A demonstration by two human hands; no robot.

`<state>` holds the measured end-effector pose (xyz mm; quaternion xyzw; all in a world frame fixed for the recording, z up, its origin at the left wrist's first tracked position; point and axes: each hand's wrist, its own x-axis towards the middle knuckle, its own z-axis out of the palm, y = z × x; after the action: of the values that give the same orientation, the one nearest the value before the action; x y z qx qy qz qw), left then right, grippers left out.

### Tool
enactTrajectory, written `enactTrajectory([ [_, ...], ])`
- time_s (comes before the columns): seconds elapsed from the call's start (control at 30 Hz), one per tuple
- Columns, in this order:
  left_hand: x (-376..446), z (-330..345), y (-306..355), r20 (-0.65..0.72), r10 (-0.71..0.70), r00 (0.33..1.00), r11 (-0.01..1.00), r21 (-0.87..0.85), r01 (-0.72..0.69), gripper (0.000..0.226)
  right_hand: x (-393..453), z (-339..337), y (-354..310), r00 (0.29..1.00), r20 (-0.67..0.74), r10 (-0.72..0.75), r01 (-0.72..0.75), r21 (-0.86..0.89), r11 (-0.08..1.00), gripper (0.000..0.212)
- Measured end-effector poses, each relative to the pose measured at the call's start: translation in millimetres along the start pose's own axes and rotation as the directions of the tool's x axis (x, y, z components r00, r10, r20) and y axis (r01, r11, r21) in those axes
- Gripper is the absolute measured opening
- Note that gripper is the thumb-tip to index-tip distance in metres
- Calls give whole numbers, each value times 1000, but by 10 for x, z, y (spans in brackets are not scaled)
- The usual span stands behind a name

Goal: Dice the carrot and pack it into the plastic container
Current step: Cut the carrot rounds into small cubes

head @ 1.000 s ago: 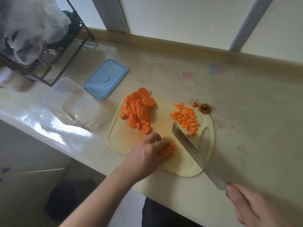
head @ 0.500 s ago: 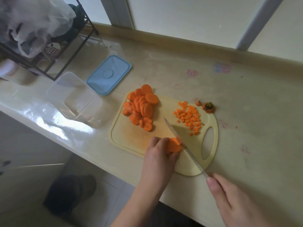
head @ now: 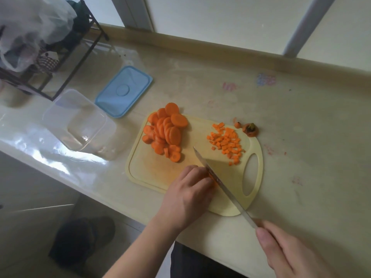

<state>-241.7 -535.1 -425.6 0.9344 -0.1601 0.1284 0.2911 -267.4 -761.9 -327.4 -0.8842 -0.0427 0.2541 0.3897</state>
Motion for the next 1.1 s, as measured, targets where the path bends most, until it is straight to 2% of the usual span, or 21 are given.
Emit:
enactTrajectory([
  [0.07, -39, 21, 9, -28, -26, 999, 1000, -17, 26, 11, -1, 43, 78, 995, -74, -73, 61, -144, 988, 82],
  [0.17, -60, 77, 113, -90, -72, 993, 997, -12, 71, 9, -62, 46, 49, 989, -115, 92, -108, -146, 983, 97],
  [0.23, -64, 122, 152, -105, -81, 991, 997, -5, 81, 10, -59, 76, 121, 991, -126, 51, -73, -177, 981, 90],
  [0.3, -66, 137, 130, -99, -67, 993, 998, 4, 67, 11, -20, 61, 150, 991, -105, -79, 54, -225, 973, 78],
  [0.33, -66, 137, 110, -89, -55, 995, 998, 9, 56, 12, -8, 44, 118, 992, -108, -61, 38, -204, 978, 76],
  [0.4, -56, 132, 87, -75, -21, 997, 999, 25, 23, 13, -42, 20, 95, 990, -124, 73, -89, -124, 988, 76],
  [0.43, -49, 128, 78, -68, -4, 998, 999, 35, 7, 12, -49, -13, 89, 989, -115, 90, -109, -163, 981, 77],
  [0.53, -35, 123, 53, -47, 25, 999, 998, 57, -22, 9, -33, -48, 78, 997, -73, 18, -32, -200, 979, 79],
  [0.6, -42, 130, 39, -43, 22, 999, 998, 53, -20, 9, -5, -79, 119, 996, 31, -79, 84, -329, 941, 58],
  [0.67, -53, 138, 31, -53, 22, 998, 999, 48, -19, 10, 54, -96, 94, 996, 28, -86, 90, -367, 926, 40],
  [0.7, -52, 139, 28, -58, 23, 998, 999, 47, -20, 10, 107, -92, 82, 994, 42, -98, 106, -355, 929, 41],
  [0.8, -45, 133, 22, -61, 28, 998, 999, 47, -25, 11, 251, -29, 82, 994, 74, -84, 93, -134, 987, 54],
  [0.9, -78, 116, 4, -68, 28, 997, 999, 36, -26, 9, 367, -26, 64, 992, 88, -94, 100, -73, 992, 52],
  [1.1, -129, 104, -33, -62, 45, 997, 999, 8, -45, 10, 190, -139, -20, 1000, 29, -2, 1, 9, 1000, 29],
])
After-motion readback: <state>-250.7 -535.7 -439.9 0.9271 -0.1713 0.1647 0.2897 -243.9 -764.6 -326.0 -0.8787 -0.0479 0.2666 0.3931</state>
